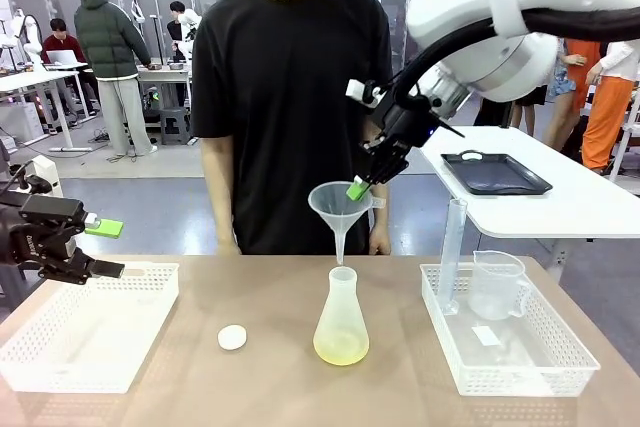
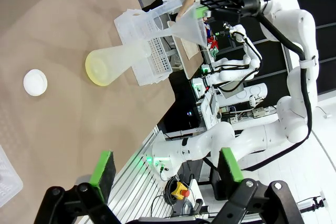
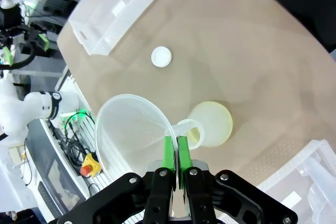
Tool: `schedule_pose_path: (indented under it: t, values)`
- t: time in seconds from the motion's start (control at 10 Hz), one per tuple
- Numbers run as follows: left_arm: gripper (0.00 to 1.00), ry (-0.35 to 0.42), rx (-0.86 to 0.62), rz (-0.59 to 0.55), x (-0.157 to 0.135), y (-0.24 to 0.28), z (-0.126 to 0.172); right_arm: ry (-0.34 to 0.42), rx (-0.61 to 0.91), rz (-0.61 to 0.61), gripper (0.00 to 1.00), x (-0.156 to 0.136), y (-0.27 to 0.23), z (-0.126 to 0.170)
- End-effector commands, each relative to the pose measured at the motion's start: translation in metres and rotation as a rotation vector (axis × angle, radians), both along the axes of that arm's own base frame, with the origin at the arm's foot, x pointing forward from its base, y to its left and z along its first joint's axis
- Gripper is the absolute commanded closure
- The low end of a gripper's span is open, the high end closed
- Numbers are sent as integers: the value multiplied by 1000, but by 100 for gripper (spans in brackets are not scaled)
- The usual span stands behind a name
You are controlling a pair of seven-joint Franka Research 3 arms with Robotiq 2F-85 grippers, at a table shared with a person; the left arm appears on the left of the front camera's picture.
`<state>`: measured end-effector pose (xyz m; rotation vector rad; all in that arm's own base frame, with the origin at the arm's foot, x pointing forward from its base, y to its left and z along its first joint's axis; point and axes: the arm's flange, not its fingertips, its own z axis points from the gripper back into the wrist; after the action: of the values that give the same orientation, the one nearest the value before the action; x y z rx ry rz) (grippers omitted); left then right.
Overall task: Prepare the solutions needed for the experiment.
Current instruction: Once the solution is in the Big flask , pick up the Plastic Funnel and place it back into the right Organizing basket.
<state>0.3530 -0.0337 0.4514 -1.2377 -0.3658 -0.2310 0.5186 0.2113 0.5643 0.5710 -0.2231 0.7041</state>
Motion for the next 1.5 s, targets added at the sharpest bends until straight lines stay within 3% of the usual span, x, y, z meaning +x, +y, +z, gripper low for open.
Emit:
schedule_pose_path:
  t: [0.0,0.2,0.6,1.1,1.4]
  values:
    - [0,-4,-29,4,0,-3,1,-43,6,-49,100,-7,-16,12]
    - [0,-4,-29,4,0,-3,1,-17,16,-139,100,-9,-40,29]
    - [0,-4,-29,4,0,-3,1,97,-24,-340,100,-16,-116,27]
    - [0,-4,-29,4,0,-3,1,219,-13,-572,100,-55,-212,-20]
    - [0,-4,-29,4,0,-3,1,244,-37,-655,100,-65,-247,-48]
